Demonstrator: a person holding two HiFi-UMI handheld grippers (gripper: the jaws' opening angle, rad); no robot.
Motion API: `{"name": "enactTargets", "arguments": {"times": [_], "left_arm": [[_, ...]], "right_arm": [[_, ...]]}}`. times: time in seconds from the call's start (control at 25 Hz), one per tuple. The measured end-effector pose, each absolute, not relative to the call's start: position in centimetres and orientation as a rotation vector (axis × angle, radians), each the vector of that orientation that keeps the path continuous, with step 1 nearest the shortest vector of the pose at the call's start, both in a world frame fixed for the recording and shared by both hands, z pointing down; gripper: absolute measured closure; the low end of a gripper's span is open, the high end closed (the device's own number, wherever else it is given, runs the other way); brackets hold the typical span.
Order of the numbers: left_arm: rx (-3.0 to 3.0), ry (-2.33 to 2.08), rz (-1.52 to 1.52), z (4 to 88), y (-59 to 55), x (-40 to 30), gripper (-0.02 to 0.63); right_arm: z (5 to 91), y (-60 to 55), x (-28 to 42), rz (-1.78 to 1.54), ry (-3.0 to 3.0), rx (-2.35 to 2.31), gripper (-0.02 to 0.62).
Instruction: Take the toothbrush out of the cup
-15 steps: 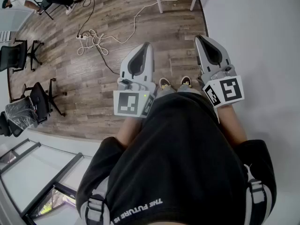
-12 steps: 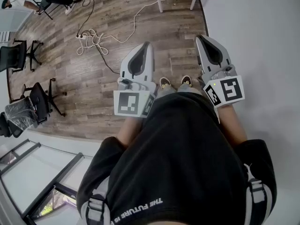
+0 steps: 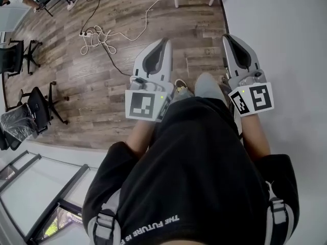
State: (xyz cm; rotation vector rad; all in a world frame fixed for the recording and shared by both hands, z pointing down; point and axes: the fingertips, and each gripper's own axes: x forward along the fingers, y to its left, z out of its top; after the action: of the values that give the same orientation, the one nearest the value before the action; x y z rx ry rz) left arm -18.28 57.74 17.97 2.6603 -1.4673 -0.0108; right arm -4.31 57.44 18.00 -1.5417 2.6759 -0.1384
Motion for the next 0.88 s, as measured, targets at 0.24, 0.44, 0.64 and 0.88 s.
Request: {"name": "enactTargets", "arguments": {"times": [0.24, 0.44, 0.64, 0.88], "left_arm": [[2.638, -1.461, -0.019, 18.1, 58.0, -20.3, 0.586], [2.609, -1.447, -0.050, 18.4, 57.6, -21.4, 0.586], [2.617, -1.463, -0.048, 17.8, 56.6, -21.4, 0.586], [2.624, -1.467, -0.010, 18.2, 54.8, -20.8, 0.586]], "right_arm": [[17.5, 57.9, -6.7, -0.079, 2.712, -1.507, 0.578], [17.6, 57.5, -7.1, -0.101, 2.700, -1.507, 0.578], [17.2, 56.3, -6.9, -0.099, 2.697, -1.519, 0.578], [18.1, 54.1, -6.7, -0.087, 2.722, -1.487, 0.578]]}}
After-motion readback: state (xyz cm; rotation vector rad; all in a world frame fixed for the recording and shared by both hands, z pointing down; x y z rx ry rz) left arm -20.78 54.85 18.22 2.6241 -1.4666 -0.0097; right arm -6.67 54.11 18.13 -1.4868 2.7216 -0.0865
